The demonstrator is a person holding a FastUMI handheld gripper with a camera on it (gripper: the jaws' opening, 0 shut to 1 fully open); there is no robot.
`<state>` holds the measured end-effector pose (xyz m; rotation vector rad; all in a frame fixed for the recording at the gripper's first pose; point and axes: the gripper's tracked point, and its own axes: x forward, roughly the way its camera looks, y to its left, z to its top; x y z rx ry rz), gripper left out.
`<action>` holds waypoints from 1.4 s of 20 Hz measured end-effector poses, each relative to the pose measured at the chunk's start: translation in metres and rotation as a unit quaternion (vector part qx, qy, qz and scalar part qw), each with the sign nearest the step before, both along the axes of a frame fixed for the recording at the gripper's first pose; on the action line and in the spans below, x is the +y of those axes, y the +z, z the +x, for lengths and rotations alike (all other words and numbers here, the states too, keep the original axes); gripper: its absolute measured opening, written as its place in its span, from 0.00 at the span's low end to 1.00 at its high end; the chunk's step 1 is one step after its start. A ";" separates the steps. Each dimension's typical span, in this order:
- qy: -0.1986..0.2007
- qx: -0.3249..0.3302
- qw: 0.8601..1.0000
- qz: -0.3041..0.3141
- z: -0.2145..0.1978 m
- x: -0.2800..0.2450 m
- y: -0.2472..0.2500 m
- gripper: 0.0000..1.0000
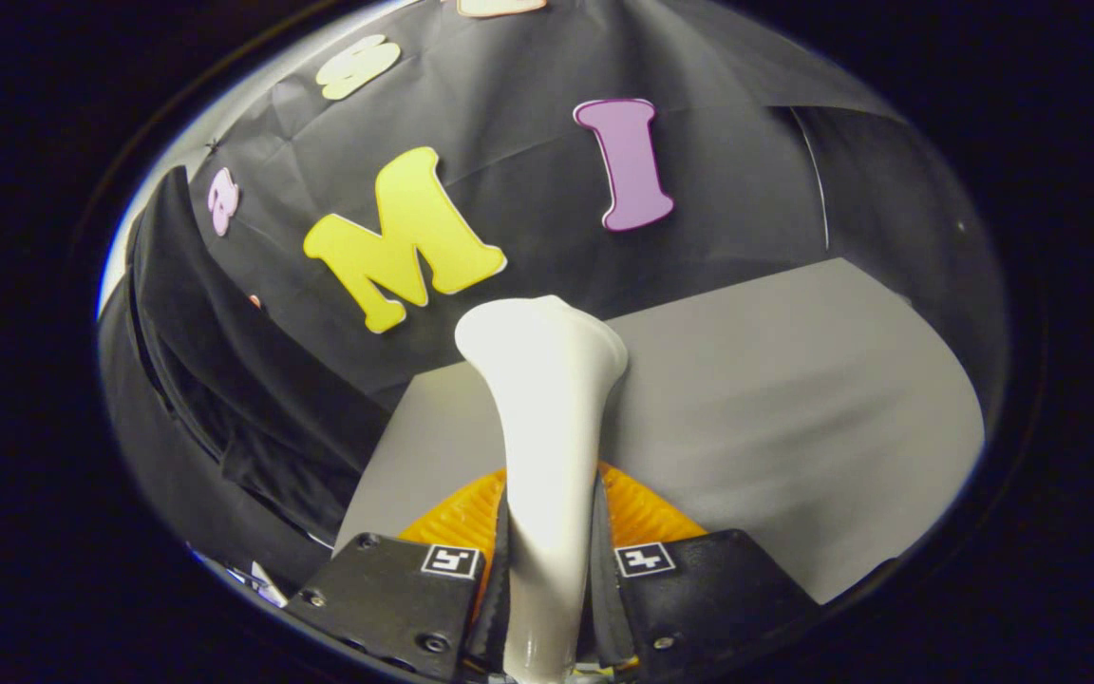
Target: Iron the clothes twice with a garment steamer, once on the left side and once on the right side.
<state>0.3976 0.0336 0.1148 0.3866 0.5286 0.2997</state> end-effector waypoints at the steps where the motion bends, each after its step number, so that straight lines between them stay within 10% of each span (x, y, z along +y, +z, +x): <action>1: 0.005 -0.006 1.000 0.004 -0.002 0.003 0.003 0.37; 13: -0.027 -0.081 0.996 0.002 -0.067 0.020 0.074 0.35; 28: -0.050 -0.247 0.962 -0.104 -0.171 0.166 0.217 0.35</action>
